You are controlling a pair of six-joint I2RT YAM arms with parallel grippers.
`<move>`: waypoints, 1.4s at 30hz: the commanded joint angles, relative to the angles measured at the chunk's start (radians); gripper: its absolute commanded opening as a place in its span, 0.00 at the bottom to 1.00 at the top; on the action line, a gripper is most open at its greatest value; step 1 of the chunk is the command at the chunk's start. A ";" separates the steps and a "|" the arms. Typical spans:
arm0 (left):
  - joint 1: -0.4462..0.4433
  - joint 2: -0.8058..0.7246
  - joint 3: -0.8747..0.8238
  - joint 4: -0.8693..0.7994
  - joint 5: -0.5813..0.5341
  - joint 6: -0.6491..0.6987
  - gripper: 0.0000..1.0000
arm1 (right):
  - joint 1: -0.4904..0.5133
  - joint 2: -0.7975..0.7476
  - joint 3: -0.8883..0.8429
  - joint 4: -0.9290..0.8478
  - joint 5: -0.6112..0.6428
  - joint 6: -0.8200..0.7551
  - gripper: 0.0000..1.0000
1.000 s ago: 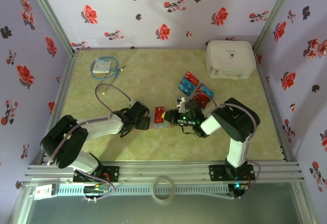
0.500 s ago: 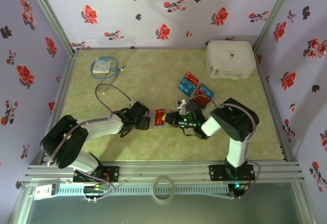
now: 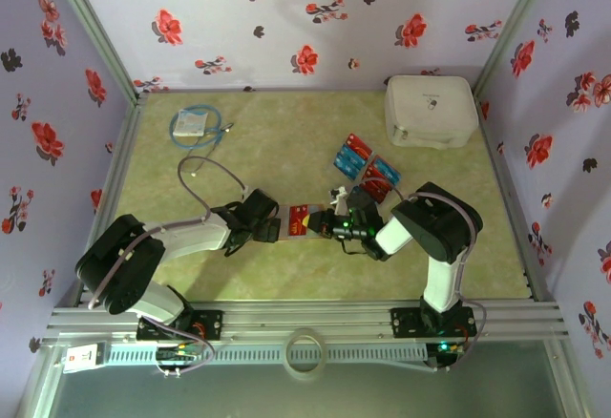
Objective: Put the credit cards into the card holder
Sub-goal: Insert the credit card into the card slot.
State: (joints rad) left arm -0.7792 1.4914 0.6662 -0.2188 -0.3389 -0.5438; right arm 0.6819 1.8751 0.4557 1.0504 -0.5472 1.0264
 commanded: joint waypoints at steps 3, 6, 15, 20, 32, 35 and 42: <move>0.009 0.006 -0.018 -0.007 -0.015 -0.008 1.00 | 0.010 0.030 -0.005 0.011 -0.016 0.011 0.00; 0.009 0.008 -0.019 -0.006 -0.015 -0.008 1.00 | 0.010 0.038 -0.001 0.015 -0.020 0.015 0.00; 0.009 0.009 -0.018 -0.004 -0.015 -0.006 1.00 | 0.011 0.067 0.019 0.016 -0.035 0.023 0.00; 0.009 0.011 -0.018 0.000 -0.015 -0.008 1.00 | 0.011 0.079 0.031 0.005 -0.043 0.025 0.00; 0.008 0.012 -0.033 0.017 -0.014 -0.017 1.00 | 0.011 -0.033 0.062 -0.237 -0.003 -0.054 0.26; 0.010 0.012 -0.037 0.027 -0.012 -0.018 1.00 | 0.011 -0.078 0.081 -0.331 0.021 -0.084 0.35; 0.010 0.004 -0.043 0.039 -0.010 -0.014 1.00 | 0.011 -0.187 0.184 -0.630 0.059 -0.204 0.50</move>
State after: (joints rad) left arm -0.7792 1.4914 0.6506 -0.1783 -0.3389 -0.5476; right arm 0.6876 1.7359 0.5915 0.6296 -0.5373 0.9154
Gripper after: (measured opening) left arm 0.997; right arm 0.487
